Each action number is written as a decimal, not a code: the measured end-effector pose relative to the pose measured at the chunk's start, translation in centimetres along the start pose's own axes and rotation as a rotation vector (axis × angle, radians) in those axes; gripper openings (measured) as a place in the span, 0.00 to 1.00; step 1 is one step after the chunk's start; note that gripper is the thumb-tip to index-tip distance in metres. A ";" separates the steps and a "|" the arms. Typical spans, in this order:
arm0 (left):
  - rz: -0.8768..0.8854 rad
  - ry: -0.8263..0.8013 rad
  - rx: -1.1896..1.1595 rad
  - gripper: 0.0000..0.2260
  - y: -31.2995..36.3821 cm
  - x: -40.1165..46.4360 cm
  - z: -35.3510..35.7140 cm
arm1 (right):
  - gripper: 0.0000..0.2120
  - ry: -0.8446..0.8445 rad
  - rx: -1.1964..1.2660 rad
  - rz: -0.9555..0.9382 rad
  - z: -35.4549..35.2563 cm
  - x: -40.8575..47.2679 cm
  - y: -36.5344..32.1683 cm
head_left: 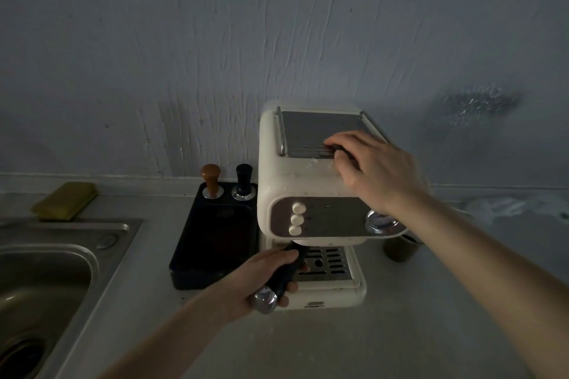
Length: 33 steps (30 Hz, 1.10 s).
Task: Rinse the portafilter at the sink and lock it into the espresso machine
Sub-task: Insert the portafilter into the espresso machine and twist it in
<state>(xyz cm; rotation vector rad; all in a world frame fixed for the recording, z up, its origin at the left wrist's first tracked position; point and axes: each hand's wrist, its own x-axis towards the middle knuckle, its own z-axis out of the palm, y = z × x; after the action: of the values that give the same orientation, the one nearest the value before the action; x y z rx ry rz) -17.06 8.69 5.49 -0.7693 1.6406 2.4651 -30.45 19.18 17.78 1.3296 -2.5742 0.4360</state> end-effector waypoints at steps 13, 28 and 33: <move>-0.065 -0.109 0.014 0.08 0.8 0.1 -2.0 | 0.18 0.032 0.012 0.025 0.2 -0.1 0.0; -0.130 -0.095 0.081 0.08 1.9 0.8 -3.7 | 0.18 0.024 0.005 0.016 0.2 0.0 0.0; -0.112 -0.119 0.204 0.10 2.1 0.5 -3.9 | 0.18 0.024 -0.004 0.016 0.3 0.0 0.0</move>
<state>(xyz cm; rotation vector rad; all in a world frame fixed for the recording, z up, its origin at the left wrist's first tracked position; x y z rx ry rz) -16.83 4.29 5.86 -0.6549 1.7205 2.1814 -30.43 19.10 17.51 1.2951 -2.5669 0.4465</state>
